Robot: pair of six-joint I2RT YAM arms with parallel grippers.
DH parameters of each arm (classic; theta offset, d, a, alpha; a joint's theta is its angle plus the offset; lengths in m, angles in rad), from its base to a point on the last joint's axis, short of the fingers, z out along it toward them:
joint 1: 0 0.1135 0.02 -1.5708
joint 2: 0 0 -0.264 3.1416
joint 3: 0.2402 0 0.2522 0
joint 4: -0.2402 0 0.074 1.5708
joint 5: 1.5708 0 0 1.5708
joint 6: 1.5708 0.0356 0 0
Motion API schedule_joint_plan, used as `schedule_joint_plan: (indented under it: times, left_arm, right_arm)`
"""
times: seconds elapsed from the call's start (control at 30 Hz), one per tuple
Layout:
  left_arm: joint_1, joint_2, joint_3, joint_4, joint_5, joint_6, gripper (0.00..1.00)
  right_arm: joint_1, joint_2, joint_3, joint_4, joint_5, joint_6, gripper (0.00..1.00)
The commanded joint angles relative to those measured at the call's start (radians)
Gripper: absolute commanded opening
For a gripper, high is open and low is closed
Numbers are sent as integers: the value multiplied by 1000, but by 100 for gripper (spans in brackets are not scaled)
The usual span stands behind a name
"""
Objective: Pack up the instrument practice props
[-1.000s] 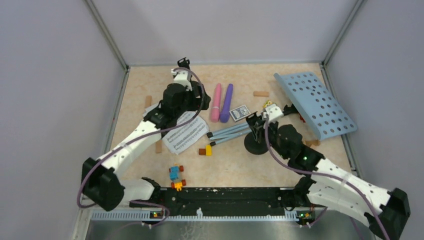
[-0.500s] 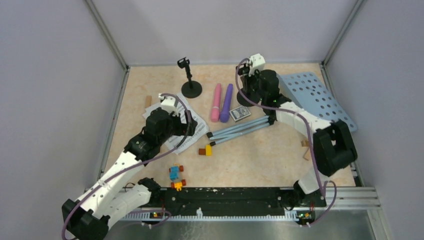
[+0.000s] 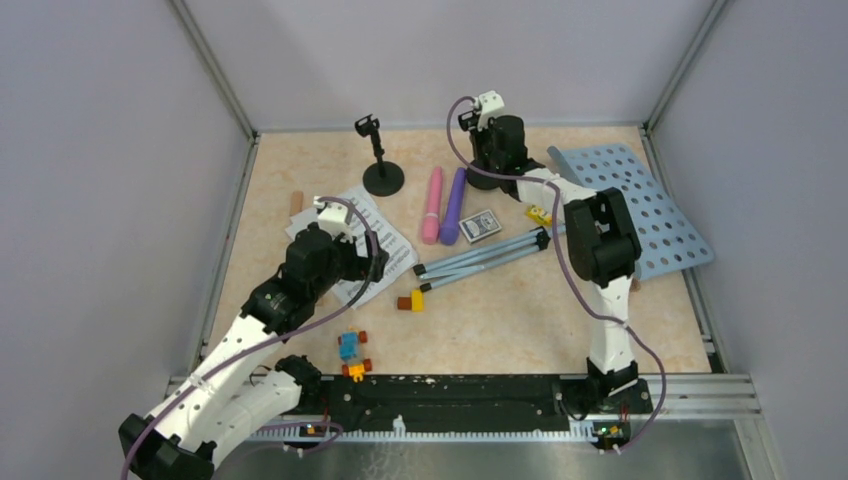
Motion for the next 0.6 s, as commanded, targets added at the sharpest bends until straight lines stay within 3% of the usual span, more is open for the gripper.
schedule_joint_plan:
  times: [0.0, 0.23, 0.33, 0.4, 0.43, 0.57]
  left_arm:
    - [-1, -9, -6, 16, -26, 18, 99]
    - [-2, 2, -4, 11, -30, 18, 99]
    - [-1, 1, -3, 6, -32, 18, 99]
    - [-2, -1, -2, -2, -38, 18, 99]
    - [-1, -2, -1, -5, -42, 18, 99]
    - [-2, -8, 2, -22, -73, 8, 99]
  right_arm:
    - [-1, 42, 125, 66, -78, 68, 0]
    - [27, 68, 75, 165, -244, 148, 1]
    - [38, 67, 54, 170, -263, 134, 26]
    - [42, 50, 26, 166, -234, 123, 63]
    - [41, 27, -4, 172, -207, 122, 71]
    - [42, -85, -128, 173, -118, 109, 80]
